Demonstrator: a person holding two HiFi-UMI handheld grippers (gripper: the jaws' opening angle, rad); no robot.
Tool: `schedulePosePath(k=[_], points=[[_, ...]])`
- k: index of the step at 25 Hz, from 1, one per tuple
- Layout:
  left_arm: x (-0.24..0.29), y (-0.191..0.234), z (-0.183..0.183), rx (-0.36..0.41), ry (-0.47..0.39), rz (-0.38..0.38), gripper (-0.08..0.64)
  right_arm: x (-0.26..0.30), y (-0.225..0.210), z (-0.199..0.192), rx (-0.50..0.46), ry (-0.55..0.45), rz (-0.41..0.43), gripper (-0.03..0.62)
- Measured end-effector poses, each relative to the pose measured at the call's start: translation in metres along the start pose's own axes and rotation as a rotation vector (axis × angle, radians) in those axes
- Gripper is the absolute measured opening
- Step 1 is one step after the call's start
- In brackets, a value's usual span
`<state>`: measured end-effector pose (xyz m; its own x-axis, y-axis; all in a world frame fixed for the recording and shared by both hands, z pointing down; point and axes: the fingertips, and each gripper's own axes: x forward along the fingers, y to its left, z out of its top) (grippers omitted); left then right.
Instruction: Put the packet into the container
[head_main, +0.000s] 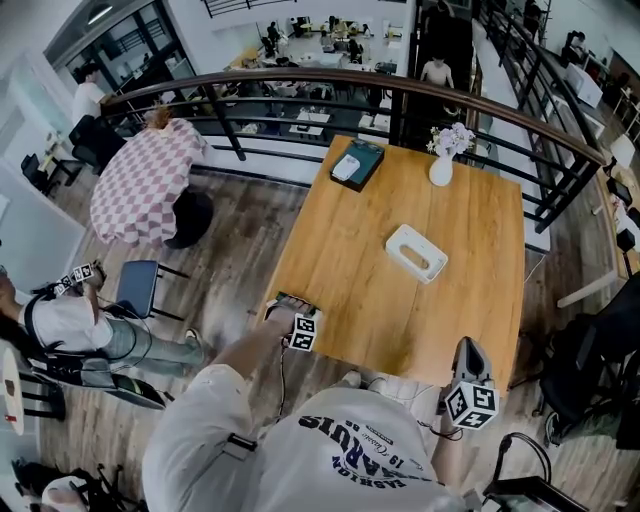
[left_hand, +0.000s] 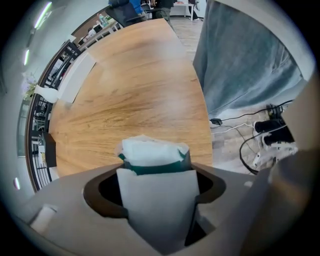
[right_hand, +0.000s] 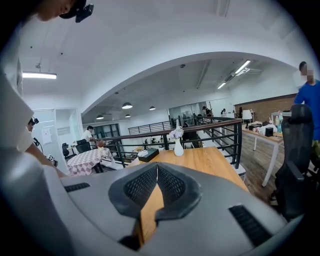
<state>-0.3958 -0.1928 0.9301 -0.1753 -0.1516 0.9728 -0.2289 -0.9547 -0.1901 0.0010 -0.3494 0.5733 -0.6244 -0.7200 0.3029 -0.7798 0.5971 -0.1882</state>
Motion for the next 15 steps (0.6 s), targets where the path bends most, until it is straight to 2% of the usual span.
schedulePosePath(k=[9, 15], points=[[-0.008, 0.006, -0.001, -0.059, -0.009, 0.016, 0.327, 0.004, 0.003, 0.000, 0.000, 0.003, 0.013, 0.011], [-0.023, 0.007, -0.009, -0.028, 0.020, -0.016, 0.327, 0.002, 0.001, -0.006, 0.013, 0.013, 0.001, 0.011]])
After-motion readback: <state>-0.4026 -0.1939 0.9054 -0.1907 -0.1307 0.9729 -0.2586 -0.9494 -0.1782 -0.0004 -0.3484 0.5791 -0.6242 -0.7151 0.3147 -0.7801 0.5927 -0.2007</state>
